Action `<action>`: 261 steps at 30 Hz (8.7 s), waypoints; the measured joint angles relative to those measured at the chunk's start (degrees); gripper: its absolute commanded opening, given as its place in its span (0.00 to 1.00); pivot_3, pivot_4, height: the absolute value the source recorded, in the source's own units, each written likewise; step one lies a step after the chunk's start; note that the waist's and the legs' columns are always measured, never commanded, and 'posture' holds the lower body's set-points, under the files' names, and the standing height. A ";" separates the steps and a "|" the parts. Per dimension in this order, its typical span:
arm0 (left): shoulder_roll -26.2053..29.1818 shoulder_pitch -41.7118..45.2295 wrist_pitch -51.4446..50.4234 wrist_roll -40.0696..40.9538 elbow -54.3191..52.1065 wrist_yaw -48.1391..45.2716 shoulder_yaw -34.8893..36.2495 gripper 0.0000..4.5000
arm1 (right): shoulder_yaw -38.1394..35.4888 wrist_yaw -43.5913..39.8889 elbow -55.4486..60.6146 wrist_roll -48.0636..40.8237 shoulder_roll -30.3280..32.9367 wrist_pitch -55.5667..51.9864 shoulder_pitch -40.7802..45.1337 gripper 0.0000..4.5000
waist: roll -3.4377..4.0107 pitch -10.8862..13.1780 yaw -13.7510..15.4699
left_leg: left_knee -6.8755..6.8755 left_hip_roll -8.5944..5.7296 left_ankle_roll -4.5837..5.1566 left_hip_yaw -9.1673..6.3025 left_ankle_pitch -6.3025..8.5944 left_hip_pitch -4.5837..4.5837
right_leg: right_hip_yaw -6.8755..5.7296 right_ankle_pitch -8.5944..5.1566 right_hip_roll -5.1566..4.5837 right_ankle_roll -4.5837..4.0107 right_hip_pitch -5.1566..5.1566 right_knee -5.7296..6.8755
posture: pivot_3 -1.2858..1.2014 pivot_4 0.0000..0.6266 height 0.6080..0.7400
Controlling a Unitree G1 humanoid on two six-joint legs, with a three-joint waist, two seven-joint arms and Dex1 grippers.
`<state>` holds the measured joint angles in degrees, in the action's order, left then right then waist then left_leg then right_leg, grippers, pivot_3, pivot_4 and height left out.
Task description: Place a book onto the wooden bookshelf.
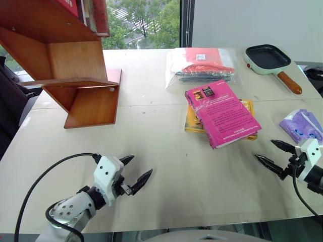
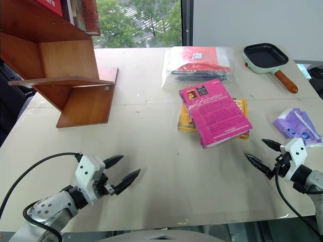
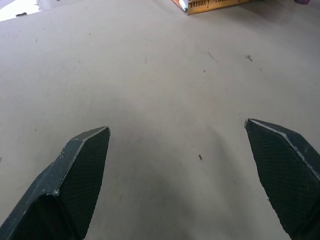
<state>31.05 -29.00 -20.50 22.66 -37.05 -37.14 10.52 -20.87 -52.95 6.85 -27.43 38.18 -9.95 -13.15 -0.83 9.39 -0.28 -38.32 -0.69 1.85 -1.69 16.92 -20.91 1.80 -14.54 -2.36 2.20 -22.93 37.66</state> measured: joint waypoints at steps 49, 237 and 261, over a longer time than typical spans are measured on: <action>21.07 21.20 -5.80 20.86 4.06 -21.10 14.05 1.00 | 13.69 -11.30 -64.08 16.00 0.91 18.11 59.07 0.03 | 0.16 0.20 -0.61 | -0.02 -0.06 -0.30 -0.04 -0.17 -0.86 | -0.16 0.18 -0.06 -0.09 -0.74 -0.10 | 0.52 0.24 0.96; 47.78 31.09 28.72 -39.61 43.98 -18.87 25.17 0.99 | 7.43 -17.54 -10.51 -19.15 -8.50 -16.11 48.60 1.00 | 0.18 0.30 -1.91 | -0.13 -0.51 -0.12 -0.46 -0.37 -1.53 | -0.99 0.52 -0.51 0.22 -1.34 0.25 | 0.52 0.24 0.96; 1.45 9.69 -25.77 8.93 -5.91 -18.15 37.13 0.99 | 5.45 -15.05 -2.55 -7.21 -3.04 -3.54 18.27 1.00 | -0.10 0.02 -0.29 | -0.34 -0.46 -0.06 -0.44 -0.29 -0.88 | -0.93 0.56 -0.72 0.15 -0.60 0.28 | 0.52 0.24 0.96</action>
<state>32.50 -19.30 -46.27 31.59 -42.96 -55.29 47.65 -15.42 -68.00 4.30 -34.64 35.14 -13.49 5.12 -0.93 9.41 -0.57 -38.66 -1.16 1.79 -2.13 16.63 -21.79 0.87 -13.98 -3.08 2.34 -23.53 37.93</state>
